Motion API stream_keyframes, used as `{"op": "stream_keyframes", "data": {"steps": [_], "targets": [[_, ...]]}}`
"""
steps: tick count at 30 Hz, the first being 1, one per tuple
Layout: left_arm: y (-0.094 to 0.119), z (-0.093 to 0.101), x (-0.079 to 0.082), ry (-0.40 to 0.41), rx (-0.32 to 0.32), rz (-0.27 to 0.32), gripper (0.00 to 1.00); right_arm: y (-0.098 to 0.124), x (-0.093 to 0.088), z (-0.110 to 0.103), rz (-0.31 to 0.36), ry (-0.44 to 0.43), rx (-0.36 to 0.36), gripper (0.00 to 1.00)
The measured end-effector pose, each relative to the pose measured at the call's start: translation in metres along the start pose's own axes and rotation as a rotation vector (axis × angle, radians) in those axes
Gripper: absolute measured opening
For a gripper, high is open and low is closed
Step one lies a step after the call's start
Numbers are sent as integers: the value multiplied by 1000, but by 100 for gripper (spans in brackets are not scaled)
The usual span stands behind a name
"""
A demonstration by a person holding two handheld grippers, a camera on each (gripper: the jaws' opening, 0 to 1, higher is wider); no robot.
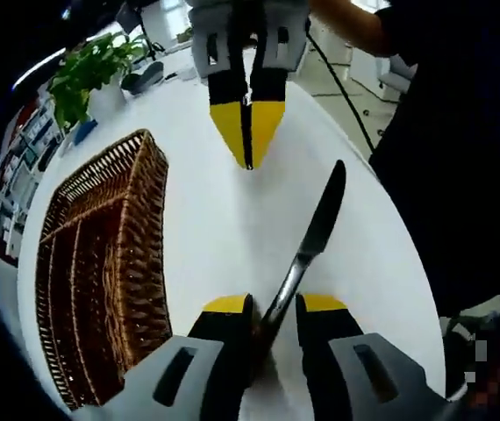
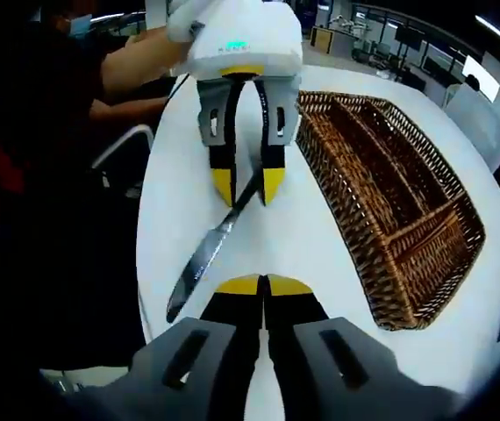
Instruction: Arrange the knives, forks, and spoons in their matching storage slots by inserting each utensil handle-first until every utensil is classified and aligned in the correct compartment
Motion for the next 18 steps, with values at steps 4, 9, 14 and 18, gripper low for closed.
{"op": "stream_keyframes", "data": {"steps": [4,9,14,18], "targets": [[-5,2,7,46,-49,23,21,-9,2,-18,28,-19,68,0],[-3,3,8,24,-46,5,22,-2,4,-17,20,-23,62,0],[-3,6,7,36,-56,12,19,-4,4,-17,16,-31,73,0],[-2,9,7,37,-77,18,14,-6,5,-18,22,-42,81,0]]}}
Point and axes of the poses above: the point that each gripper's makers call its tool centre point, and the gripper's own axes: y roughly backward along the fingers, z roughly to its right, x roughly out of its top, the point moved 4 cm from there along y, roughly backward along the fingers, and after that the axes turned 15 degrees about -z, right-handed, at the moved point
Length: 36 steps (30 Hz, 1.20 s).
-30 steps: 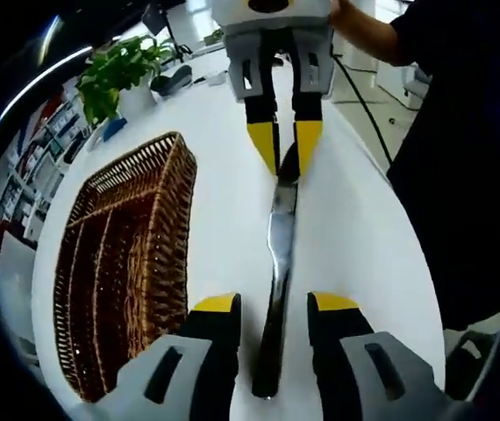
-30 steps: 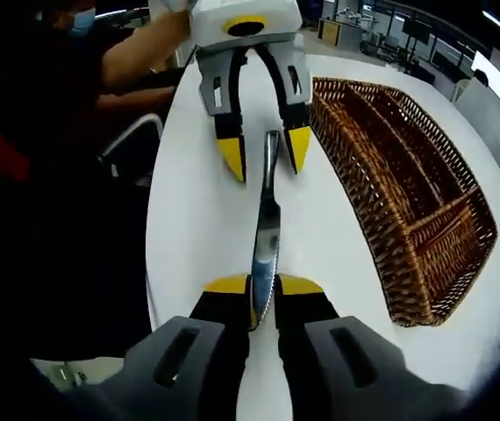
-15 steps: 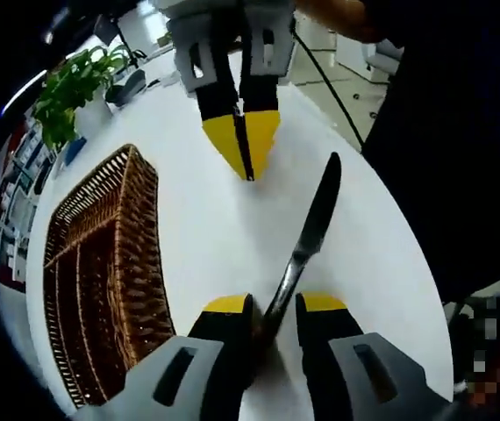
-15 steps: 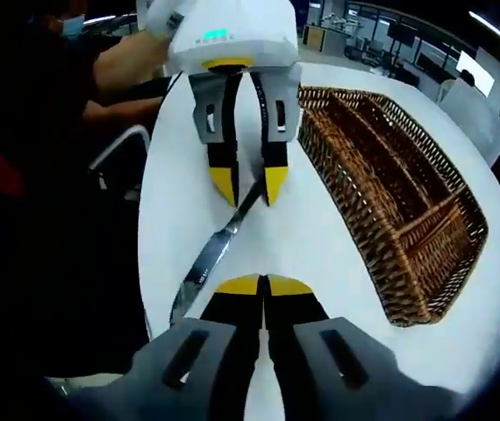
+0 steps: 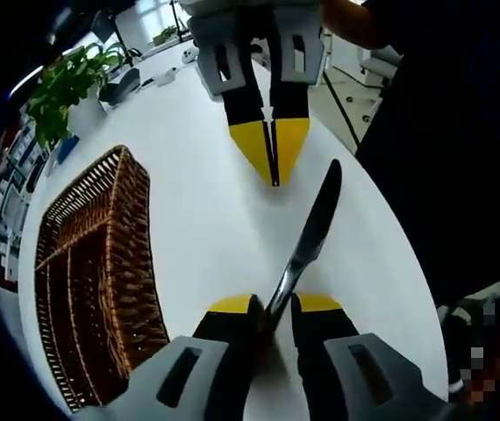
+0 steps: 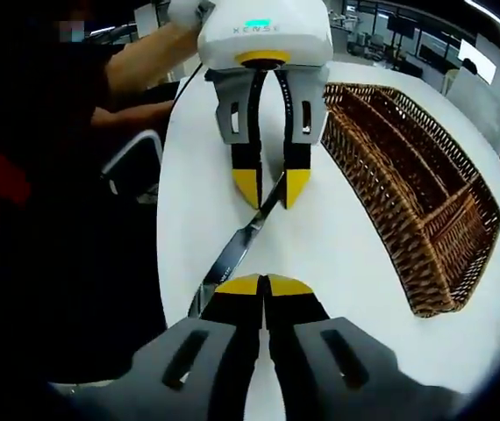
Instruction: Arrange the knives, forks, and spoons in their matching storage slots by inserting each utensil handle-first until every utensil is classified and aligned in the correct compartment
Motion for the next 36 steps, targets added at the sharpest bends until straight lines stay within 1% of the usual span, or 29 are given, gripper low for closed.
{"op": "stream_keyframes", "data": {"steps": [2,8,16,18,19,22,24,25,26,28,30,31,33,36], "targets": [[0,2,0,3,-8,1,12,1,-1,1,-3,-1,-3,0],[1,4,1,8,-1,-8,11,5,-4,5,4,-17,-20,0],[1,5,0,40,8,-22,9,7,-4,4,5,-8,-27,0],[1,5,-1,60,7,-26,9,7,-4,4,5,2,-30,0],[1,5,-1,80,5,-28,8,7,-5,4,3,10,-33,0],[2,6,-1,89,9,-28,8,6,-7,6,-14,55,-46,1],[2,6,-2,140,7,-33,8,3,-10,7,-48,96,-48,6],[2,6,-2,136,10,-34,8,1,-13,9,-71,138,-54,8],[2,6,-2,136,12,-34,8,0,-13,10,-78,158,-58,8],[2,6,-2,144,14,-35,7,-2,-14,11,-78,177,-49,10],[2,6,-2,150,13,-36,7,-4,-14,13,-91,174,-34,15],[2,6,-2,151,14,-36,7,-5,-14,13,-96,181,-34,15],[2,6,-2,161,15,-36,7,-7,-15,12,-128,215,-27,16],[2,6,-3,173,16,-31,7,-8,-14,11,-137,221,-14,17]]}}
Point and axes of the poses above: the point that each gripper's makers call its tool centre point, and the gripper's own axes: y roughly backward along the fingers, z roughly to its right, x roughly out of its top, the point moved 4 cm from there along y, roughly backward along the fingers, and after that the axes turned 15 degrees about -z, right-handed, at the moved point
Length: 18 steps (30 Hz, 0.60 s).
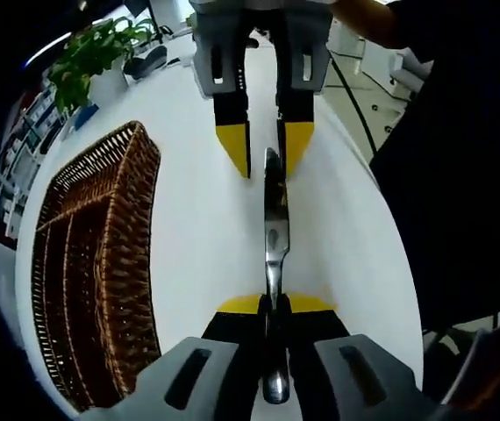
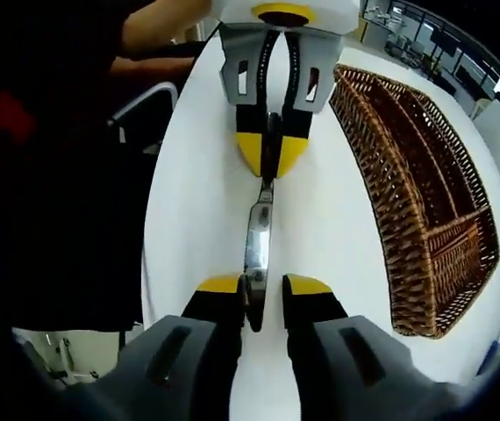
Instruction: Arrange the knives, forks, and spoons in their matching storage slots by inserting each utensil handle-first until every utensil is classified and aligned in the correct compartment
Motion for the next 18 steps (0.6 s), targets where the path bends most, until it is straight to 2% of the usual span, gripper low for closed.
{"op": "stream_keyframes", "data": {"steps": [10,13,18], "targets": [[1,-1,-1,24,-2,18,7,-11,-3,-3,-57,44,25,18],[1,-1,-2,29,-5,25,7,-11,-3,-2,-60,16,59,16],[1,-1,-2,33,-6,34,7,-12,-1,3,-74,-23,68,10]]}}
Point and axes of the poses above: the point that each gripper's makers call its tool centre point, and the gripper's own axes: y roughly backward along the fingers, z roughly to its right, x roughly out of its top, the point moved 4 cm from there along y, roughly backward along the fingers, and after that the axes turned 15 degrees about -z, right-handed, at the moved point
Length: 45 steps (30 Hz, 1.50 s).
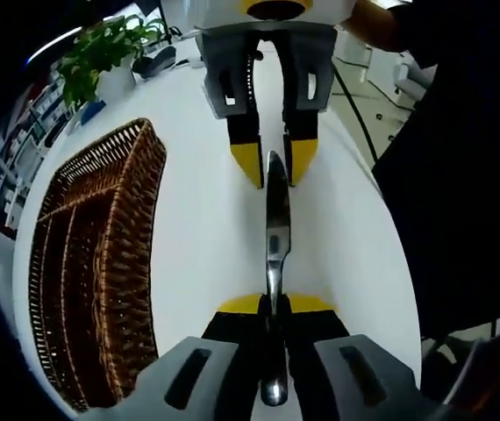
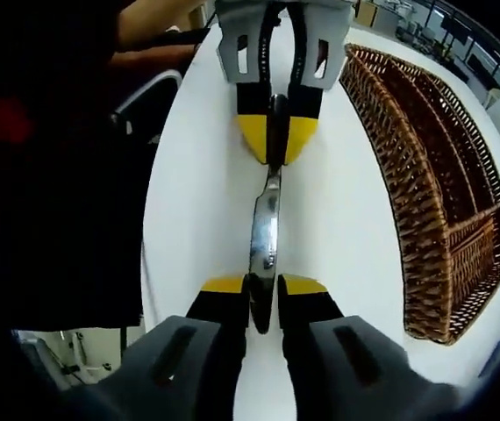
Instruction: Arrange the knives, forks, and spoons in their matching storage slots by inserting each utensil handle-first until every utensil is classified and aligned in the correct compartment
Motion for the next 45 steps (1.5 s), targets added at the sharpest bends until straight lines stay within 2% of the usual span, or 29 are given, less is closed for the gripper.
{"op": "stream_keyframes", "data": {"steps": [4,8,15,27,31,35,45], "targets": [[0,0,-1,7,0,9,8,1,1,-2,-29,-11,9,9],[0,1,0,-3,8,8,8,2,-1,-3,-24,-21,5,8],[0,0,4,-48,28,-35,10,5,1,-8,-19,-26,-1,8],[-1,1,10,-113,-14,-72,9,30,7,-10,1,6,-51,8],[0,2,10,-128,-12,-77,8,28,7,-10,1,14,-55,8],[0,1,9,-95,-11,-72,8,28,7,-9,16,4,-49,9],[0,1,8,-43,-9,-69,7,28,8,-12,25,50,-77,11]]}}
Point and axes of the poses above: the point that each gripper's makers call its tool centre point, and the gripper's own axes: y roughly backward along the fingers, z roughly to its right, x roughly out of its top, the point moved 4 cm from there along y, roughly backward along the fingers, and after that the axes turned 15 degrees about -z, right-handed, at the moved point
